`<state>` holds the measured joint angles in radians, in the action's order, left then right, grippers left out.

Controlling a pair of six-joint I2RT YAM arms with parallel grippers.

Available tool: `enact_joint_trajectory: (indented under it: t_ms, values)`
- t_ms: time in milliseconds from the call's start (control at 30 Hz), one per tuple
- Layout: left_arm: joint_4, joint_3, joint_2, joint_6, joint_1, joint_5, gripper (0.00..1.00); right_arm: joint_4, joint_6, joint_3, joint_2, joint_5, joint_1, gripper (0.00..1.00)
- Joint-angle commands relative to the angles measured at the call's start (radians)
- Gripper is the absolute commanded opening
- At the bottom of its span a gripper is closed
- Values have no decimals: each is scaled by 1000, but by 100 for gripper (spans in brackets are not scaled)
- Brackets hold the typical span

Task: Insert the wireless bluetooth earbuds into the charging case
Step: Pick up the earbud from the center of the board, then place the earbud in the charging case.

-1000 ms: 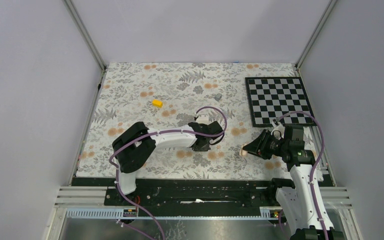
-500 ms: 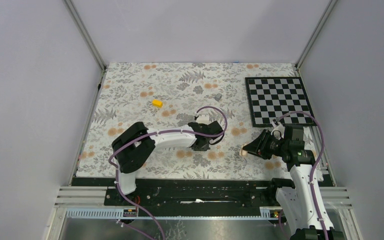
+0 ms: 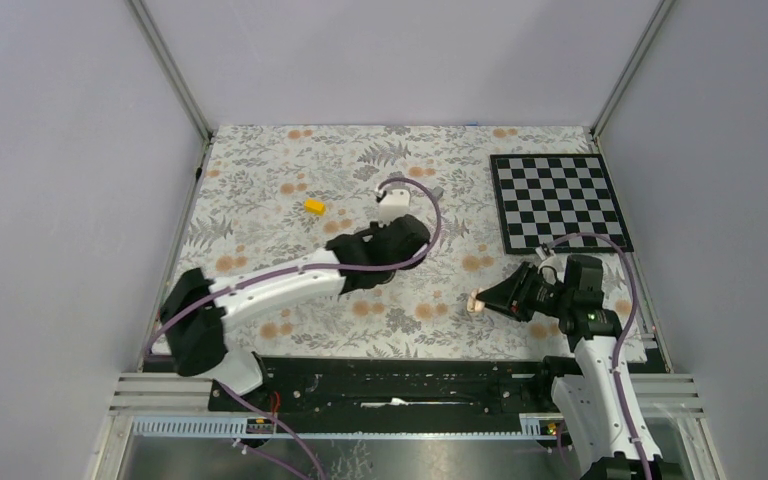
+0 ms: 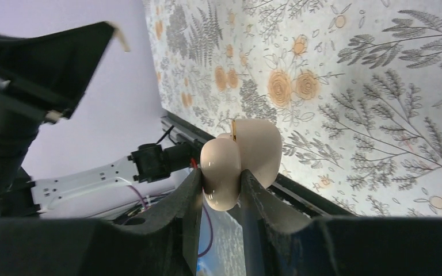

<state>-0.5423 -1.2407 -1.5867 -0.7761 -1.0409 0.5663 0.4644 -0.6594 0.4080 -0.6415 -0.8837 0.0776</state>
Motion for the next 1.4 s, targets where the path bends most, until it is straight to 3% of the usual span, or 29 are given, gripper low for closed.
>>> enact_joint_trajectory:
  t_ms: [0, 167, 467, 733, 1133, 1367]
  values:
    - [321, 98, 186, 167, -4, 58, 0, -214, -181, -38, 20, -95, -8, 0]
    - [657, 251, 323, 305, -2, 26, 0, -495, -410, -114, 34, -81, -54, 0]
    - [987, 377, 391, 445, 7, -195, 0, -974, -660, -133, -142, 50, -327, 0]
    - [1311, 596, 525, 623, 9, -444, 0, -1271, -828, -129, -275, 43, -339, 0]
    - [1500, 679, 491, 676, 9, -733, 0, -1257, -959, -171, -204, 187, -360, 0]
    - [1586, 687, 435, 655, 10, -818, 0, -1305, -1029, -189, -172, 177, -360, 0]
